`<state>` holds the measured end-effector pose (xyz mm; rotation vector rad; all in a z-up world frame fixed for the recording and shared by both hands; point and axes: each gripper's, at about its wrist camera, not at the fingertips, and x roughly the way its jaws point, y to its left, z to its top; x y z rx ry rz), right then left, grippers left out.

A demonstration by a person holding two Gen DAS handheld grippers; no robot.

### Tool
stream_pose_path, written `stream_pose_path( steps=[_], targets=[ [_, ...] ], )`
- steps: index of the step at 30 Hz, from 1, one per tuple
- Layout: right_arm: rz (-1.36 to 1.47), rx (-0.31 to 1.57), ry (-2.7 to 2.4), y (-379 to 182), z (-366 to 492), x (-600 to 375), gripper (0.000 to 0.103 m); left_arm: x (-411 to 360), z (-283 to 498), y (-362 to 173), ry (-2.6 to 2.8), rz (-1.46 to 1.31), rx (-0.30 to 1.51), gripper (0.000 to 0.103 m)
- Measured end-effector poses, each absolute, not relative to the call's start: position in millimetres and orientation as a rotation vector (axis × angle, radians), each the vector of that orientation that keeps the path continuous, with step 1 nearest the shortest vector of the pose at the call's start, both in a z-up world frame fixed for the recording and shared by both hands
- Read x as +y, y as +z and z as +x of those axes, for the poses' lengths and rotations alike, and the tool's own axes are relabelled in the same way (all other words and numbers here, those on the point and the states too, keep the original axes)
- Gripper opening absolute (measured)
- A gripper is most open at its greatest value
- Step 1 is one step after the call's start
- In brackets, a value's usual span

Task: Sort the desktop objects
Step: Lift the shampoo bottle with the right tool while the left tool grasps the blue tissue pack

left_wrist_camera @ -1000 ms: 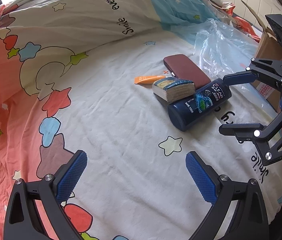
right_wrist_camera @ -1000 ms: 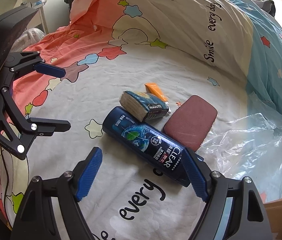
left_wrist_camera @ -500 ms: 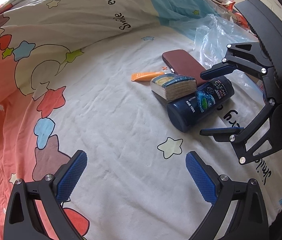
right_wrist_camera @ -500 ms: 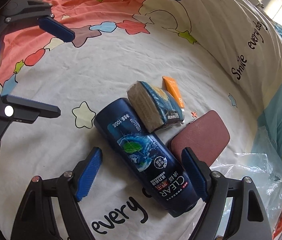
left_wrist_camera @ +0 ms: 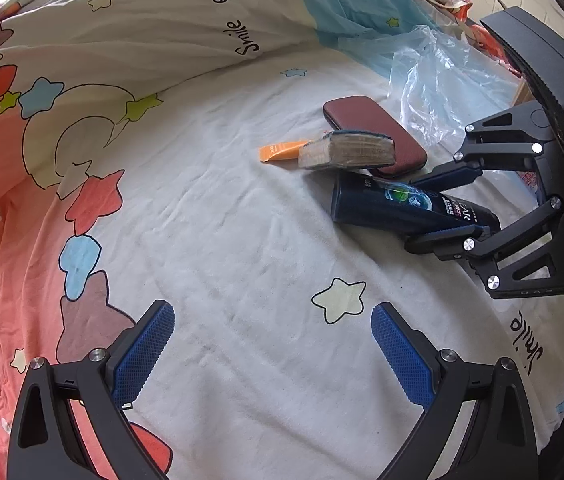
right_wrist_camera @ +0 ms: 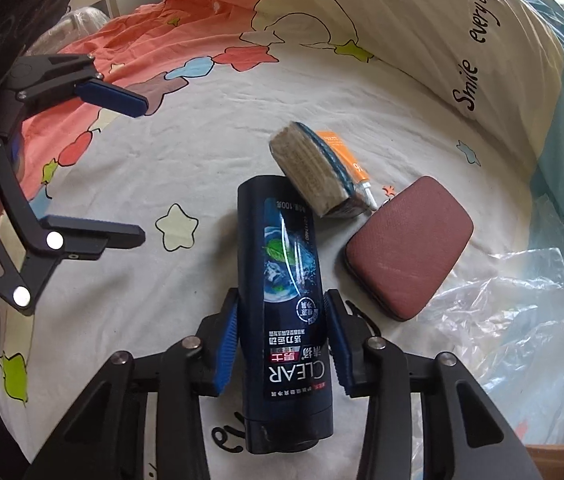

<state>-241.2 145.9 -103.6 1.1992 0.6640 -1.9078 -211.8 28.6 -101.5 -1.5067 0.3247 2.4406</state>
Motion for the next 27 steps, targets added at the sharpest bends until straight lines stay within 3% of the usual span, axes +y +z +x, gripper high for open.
stream_pose_path(
  steps=[18, 27],
  targets=[
    [1.215, 0.487, -2.062, -65.6, -189.0, 203.1, 0.037, 58.0, -229.3, -107.0, 2.411, -1.448, 0.416, 0.101],
    [1.085, 0.369, -2.088, -34.5, -181.0, 221.8, 0.037, 87.7, -252.9, -108.8, 2.316, -1.33, 0.425, 0.101]
  ],
)
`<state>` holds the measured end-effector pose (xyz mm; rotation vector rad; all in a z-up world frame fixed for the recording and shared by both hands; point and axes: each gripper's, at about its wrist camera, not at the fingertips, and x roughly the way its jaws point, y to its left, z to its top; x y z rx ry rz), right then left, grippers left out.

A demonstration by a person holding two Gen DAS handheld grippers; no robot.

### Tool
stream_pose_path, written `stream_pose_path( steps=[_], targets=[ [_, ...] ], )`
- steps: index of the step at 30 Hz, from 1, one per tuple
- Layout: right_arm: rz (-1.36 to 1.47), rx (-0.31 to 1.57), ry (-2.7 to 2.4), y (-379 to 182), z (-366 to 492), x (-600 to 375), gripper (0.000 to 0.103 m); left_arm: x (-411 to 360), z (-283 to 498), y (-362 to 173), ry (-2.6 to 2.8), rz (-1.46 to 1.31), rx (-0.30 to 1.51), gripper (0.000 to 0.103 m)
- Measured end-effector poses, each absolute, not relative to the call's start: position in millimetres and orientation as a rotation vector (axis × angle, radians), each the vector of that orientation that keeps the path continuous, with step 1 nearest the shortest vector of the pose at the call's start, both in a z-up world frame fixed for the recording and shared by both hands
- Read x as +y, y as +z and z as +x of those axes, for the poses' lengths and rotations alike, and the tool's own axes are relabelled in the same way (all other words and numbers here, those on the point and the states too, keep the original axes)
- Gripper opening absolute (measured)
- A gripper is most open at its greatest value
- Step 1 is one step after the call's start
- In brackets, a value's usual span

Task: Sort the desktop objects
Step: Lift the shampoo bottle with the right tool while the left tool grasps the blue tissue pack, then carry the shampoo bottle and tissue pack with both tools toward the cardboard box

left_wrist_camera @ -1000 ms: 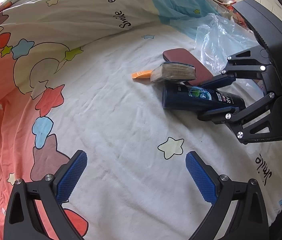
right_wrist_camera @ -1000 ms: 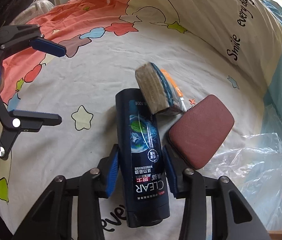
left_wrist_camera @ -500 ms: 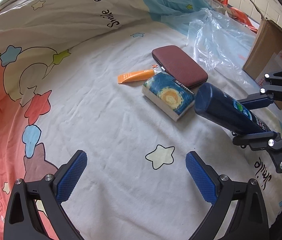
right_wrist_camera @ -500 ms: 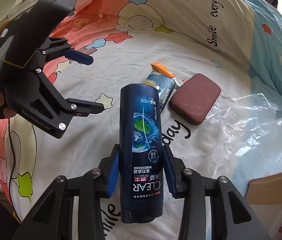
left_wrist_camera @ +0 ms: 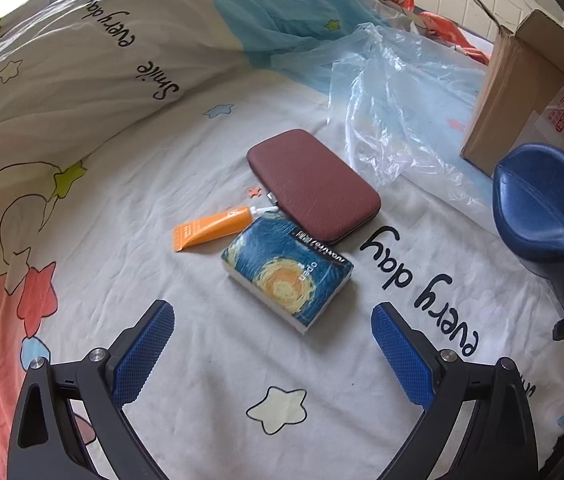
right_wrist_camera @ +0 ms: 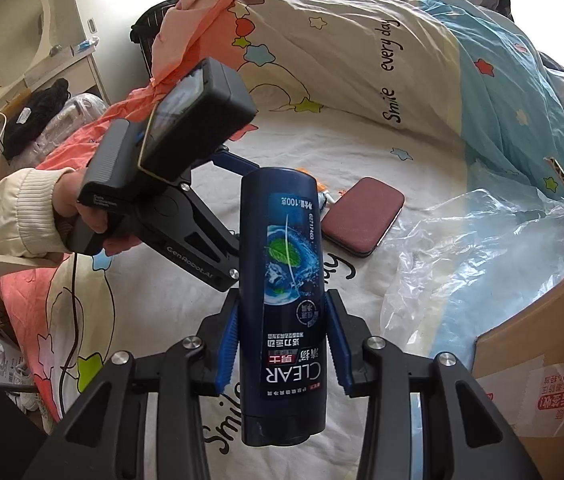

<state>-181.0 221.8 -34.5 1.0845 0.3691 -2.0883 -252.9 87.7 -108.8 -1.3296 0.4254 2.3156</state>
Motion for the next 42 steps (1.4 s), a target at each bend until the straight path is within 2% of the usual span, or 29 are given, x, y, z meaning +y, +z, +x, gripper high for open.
stream_pose_path(
  steps=[9, 25, 26, 27, 28, 42],
  targets=[
    [1.056, 0.365, -2.058, -44.0, -189.3, 219.0, 0.037, 94.2, -267.0, -114.2, 2.222, -1.254, 0.343, 0.101],
    [1.071, 0.33, -2.077, -48.3, -194.7, 223.2, 0.037, 94.6, -281.9, -137.4, 2.26, -1.292, 0.419, 0.101],
    [1.071, 0.329, -2.078, -48.0, -194.9, 223.3, 0.037, 94.0, -282.3, -137.8, 2.263, -1.294, 0.411, 0.096],
    [1.071, 0.325, -2.081, -47.8, -195.6, 223.8, 0.037, 93.1, -281.5, -136.4, 2.272, -1.286, 0.402, 0.084],
    [1.074, 0.322, -2.082, -48.1, -196.1, 224.1, 0.037, 92.2, -280.5, -134.4, 2.289, -1.275, 0.401, 0.078],
    [1.097, 0.331, -2.106, -42.5, -191.3, 218.6, 0.037, 64.2, -249.0, -108.4, 2.285, -1.288, 0.44, 0.077]
  ],
)
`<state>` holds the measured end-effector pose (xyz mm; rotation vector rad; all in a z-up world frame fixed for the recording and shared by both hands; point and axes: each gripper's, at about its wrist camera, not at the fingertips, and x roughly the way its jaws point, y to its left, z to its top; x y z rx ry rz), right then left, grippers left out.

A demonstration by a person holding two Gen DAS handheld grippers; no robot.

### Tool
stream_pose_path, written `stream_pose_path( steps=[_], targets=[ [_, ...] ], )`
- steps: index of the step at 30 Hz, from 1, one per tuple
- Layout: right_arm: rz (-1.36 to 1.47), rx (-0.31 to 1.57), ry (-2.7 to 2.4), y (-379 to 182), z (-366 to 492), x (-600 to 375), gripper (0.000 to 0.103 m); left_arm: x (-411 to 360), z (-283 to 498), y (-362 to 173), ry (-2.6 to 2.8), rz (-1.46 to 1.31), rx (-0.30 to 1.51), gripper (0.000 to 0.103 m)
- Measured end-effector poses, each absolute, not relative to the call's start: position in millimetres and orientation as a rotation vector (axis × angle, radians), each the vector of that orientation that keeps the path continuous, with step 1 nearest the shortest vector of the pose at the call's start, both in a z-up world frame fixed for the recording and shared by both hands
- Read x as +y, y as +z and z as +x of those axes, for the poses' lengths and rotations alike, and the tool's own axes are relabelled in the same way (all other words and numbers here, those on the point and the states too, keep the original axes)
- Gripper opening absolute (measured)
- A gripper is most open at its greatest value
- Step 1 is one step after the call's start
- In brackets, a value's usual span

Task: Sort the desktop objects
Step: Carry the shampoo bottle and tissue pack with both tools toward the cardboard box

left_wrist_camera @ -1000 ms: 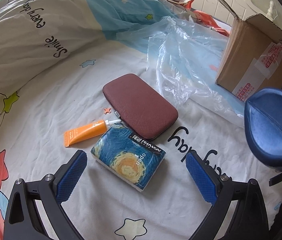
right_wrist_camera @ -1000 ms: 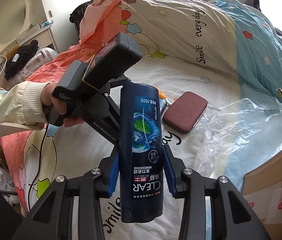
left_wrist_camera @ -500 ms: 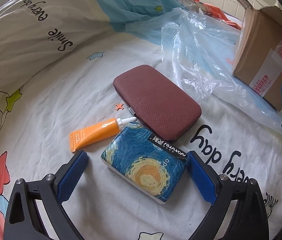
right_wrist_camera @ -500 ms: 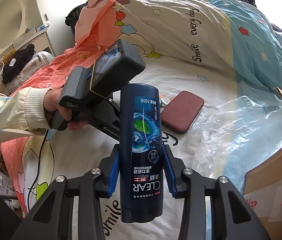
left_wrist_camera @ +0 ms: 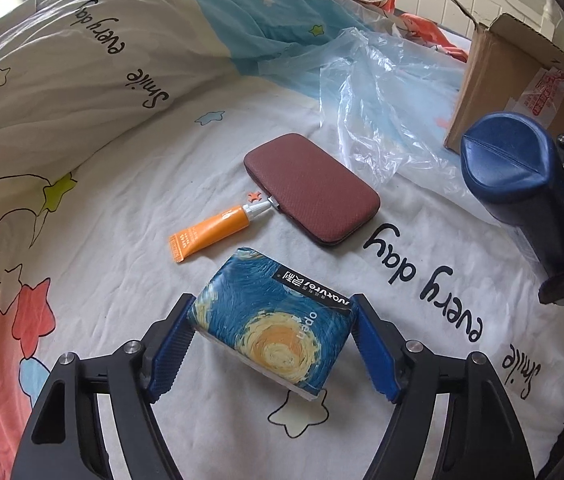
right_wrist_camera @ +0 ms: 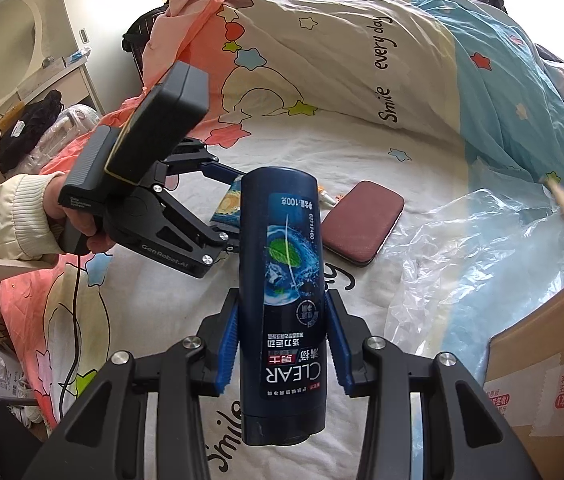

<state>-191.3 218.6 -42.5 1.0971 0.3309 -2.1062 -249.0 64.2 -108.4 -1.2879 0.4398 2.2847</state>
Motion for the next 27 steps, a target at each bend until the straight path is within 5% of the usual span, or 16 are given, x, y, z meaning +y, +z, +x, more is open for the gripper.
stream_pose_path(
  steps=[27],
  targets=[
    [1.054, 0.326, -2.209, 21.5, -160.3, 225.7, 0.037, 64.8, -200.7, -11.5, 2.271, -1.232, 0.397, 0.077]
  ],
)
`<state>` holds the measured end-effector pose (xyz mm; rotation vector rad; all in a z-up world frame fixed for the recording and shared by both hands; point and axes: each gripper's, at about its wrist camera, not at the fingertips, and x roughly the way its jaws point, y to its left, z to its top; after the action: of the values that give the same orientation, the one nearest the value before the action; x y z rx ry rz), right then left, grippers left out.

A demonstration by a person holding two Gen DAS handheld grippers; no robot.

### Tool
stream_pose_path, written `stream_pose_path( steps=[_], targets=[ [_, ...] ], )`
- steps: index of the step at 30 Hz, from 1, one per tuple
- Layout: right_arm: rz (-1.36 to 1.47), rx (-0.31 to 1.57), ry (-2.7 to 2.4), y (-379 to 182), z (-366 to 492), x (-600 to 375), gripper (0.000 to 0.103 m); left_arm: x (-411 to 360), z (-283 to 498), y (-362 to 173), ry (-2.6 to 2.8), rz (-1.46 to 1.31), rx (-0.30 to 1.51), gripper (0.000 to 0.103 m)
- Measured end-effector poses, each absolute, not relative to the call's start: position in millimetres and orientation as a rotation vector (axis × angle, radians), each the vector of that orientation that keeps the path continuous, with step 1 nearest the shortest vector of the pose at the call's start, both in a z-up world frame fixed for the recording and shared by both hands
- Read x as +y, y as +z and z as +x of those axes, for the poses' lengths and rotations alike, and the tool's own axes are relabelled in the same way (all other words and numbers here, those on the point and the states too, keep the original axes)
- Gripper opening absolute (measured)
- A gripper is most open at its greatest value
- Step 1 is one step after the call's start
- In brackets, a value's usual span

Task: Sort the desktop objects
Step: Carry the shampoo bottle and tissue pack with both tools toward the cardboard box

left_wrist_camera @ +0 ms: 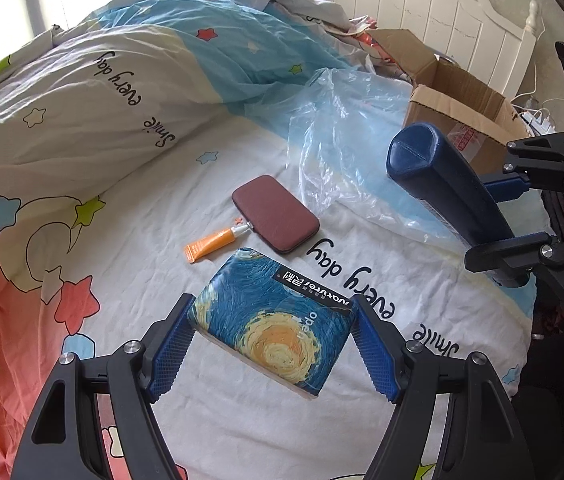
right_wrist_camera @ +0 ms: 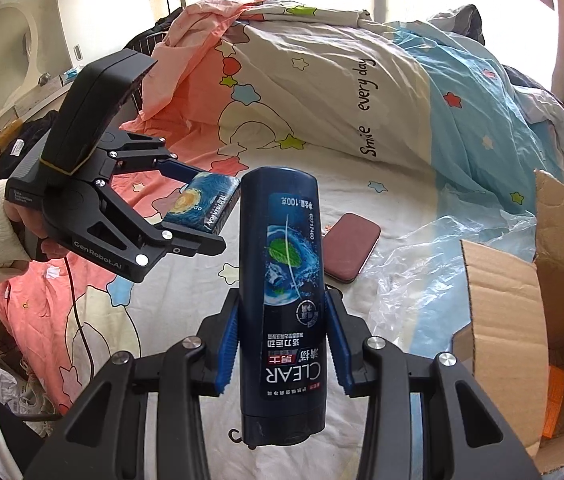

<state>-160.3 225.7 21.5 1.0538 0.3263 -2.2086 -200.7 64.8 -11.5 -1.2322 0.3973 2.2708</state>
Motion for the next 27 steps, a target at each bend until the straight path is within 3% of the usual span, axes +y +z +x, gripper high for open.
stream_pose_path(
  steps=[27],
  targets=[
    [0.984, 0.283, -2.456, 91.1, -143.2, 325.5, 0.037, 180.8, -196.8, 70.9, 2.125, -1.008, 0.465, 0.078]
  ],
)
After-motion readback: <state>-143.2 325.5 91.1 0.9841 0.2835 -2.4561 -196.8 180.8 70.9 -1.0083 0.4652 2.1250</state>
